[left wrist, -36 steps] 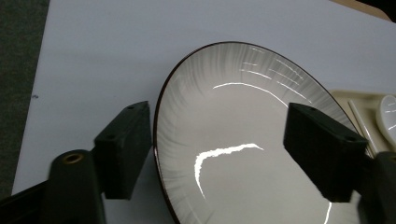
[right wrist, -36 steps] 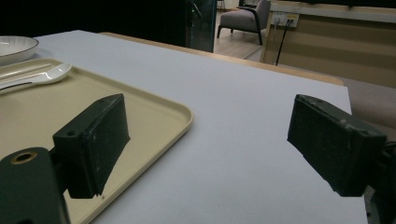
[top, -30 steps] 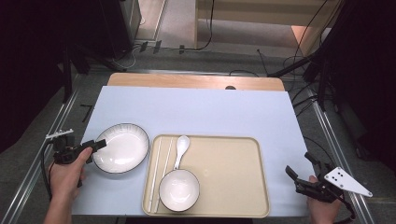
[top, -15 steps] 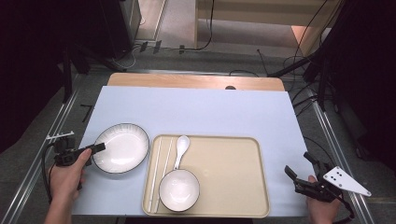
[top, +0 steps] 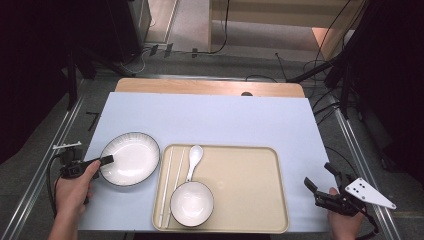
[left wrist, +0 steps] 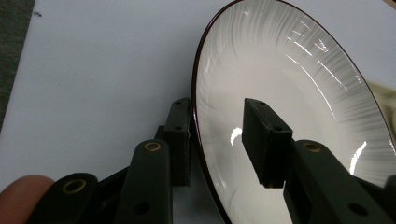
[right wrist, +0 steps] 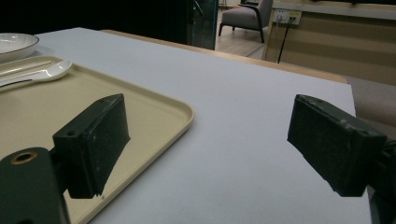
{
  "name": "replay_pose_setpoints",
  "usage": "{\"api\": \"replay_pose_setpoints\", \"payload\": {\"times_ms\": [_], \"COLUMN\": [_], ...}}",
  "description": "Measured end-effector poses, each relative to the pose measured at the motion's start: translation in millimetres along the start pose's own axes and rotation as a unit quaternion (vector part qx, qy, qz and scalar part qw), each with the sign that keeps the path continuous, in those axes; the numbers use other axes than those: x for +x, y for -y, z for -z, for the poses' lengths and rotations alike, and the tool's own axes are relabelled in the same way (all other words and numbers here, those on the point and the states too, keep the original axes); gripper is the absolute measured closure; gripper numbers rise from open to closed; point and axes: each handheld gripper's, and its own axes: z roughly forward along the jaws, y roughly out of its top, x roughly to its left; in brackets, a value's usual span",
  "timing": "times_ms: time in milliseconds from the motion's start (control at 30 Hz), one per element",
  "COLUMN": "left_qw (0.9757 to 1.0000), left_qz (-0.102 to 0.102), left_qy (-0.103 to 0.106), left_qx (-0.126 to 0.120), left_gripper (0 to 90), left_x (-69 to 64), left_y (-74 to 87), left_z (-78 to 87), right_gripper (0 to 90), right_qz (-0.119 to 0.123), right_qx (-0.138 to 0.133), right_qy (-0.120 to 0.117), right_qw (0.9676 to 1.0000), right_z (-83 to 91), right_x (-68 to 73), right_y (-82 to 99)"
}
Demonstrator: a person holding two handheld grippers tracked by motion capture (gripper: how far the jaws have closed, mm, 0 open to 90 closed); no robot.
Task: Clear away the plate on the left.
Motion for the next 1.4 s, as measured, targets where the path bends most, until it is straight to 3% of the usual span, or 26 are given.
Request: {"api": "replay_pose_setpoints", "payload": {"times_ms": [167, 300, 333, 500, 667, 733, 900, 1100, 1400], "left_qw": [0.9999, 0.9999, 0.9999, 0.9999, 0.9993, 0.9982, 0.9959, 0.9965, 0.9951], "left_qz": [0.015, 0.012, 0.012, 0.013, 0.03, 0.041, 0.054, 0.043, 0.038], "left_qy": [0.006, -0.001, -0.006, -0.009, 0.021, 0.042, 0.065, 0.051, 0.065], "left_qx": [0.001, 0.01, 0.008, 0.003, -0.008, -0.012, -0.034, -0.049, -0.065], "left_gripper": [66.3, 69.8, 73.7, 75.7, 80.7, 82.8, 85.7, 86.2, 86.2], "left_x": [1.9, 2.4, 2.1, -0.6, 5.6, 9.6, 7.9, 1.6, 2.5], "left_y": [1.7, 0.3, 0.5, 1.7, 3.5, 4.1, 3.4, 1.0, -5.8], "left_z": [-2.0, -2.0, -2.4, -2.5, -1.7, -0.8, 0.6, 3.3, 16.1], "right_gripper": [13.1, 13.1, 13.0, 13.0, 13.1, 13.1, 13.0, 13.1, 13.1], "right_qz": [0.0, 0.001, 0.001, 0.002, 0.003, 0.003, -0.001, -0.002, -0.004], "right_qx": [0.0, 0.0, 0.0, 0.0, 0.003, 0.001, -0.001, -0.004, -0.006], "right_qy": [-0.001, -0.002, -0.002, -0.002, -0.003, -0.003, 0.001, 0.002, 0.006], "right_qw": [1.0, 1.0, 1.0, 1.0, 1.0, 1.0, 1.0, 1.0, 1.0], "right_z": [-0.7, -1.3, -1.4, -1.6, -2.6, -2.2, 0.0, 2.8, 3.4], "right_x": [0.7, 1.4, 1.4, 1.1, 1.8, 0.8, -1.0, -2.3, -2.7], "right_y": [0.1, -0.2, -0.1, 0.1, 0.1, 0.3, 0.8, 1.0, 0.8]}}
